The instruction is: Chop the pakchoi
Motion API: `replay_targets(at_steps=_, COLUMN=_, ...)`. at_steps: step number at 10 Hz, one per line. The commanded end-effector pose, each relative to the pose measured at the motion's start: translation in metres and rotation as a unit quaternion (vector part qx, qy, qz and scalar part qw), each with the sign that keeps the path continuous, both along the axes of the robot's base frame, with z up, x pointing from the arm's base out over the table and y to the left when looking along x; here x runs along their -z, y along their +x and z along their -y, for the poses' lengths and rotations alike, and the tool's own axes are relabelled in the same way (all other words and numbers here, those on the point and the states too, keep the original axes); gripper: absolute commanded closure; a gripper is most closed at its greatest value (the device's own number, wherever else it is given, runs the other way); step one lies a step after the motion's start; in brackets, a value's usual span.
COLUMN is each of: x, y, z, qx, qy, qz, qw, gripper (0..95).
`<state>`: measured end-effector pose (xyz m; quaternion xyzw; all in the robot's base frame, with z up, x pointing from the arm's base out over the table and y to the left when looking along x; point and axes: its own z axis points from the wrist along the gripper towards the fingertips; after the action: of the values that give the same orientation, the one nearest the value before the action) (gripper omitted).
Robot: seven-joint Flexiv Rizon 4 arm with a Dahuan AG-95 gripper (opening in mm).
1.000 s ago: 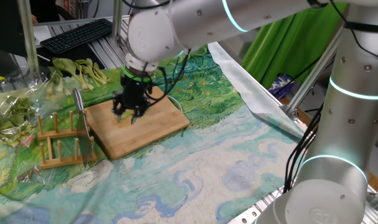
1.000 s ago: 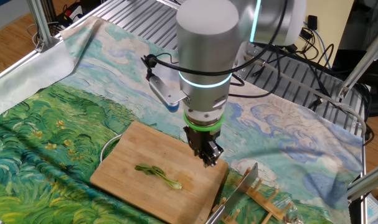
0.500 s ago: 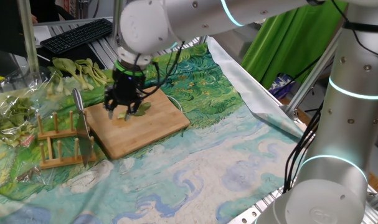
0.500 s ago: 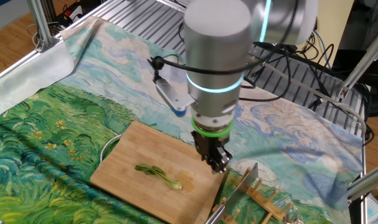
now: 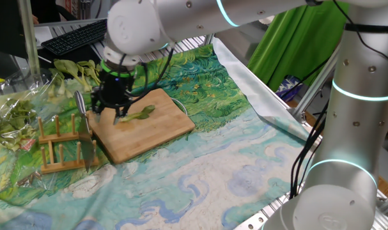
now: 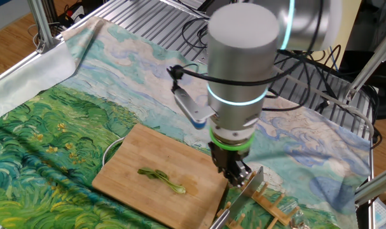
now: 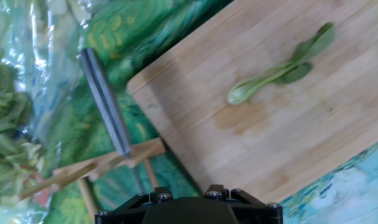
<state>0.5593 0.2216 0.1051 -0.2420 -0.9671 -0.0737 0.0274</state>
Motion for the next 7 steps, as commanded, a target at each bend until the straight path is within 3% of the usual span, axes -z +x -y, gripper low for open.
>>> replay_targets(at_steps=1, x=0.001, y=0.001, z=-0.008, qx=0.002, qy=0.005, qz=-0.001, qw=1.0000, gripper=57.0)
replay_targets(at_steps=7, x=0.014, y=0.006, z=-0.033, qx=0.018, qy=0.008, qz=0.003, qw=0.9998, gripper=57.0)
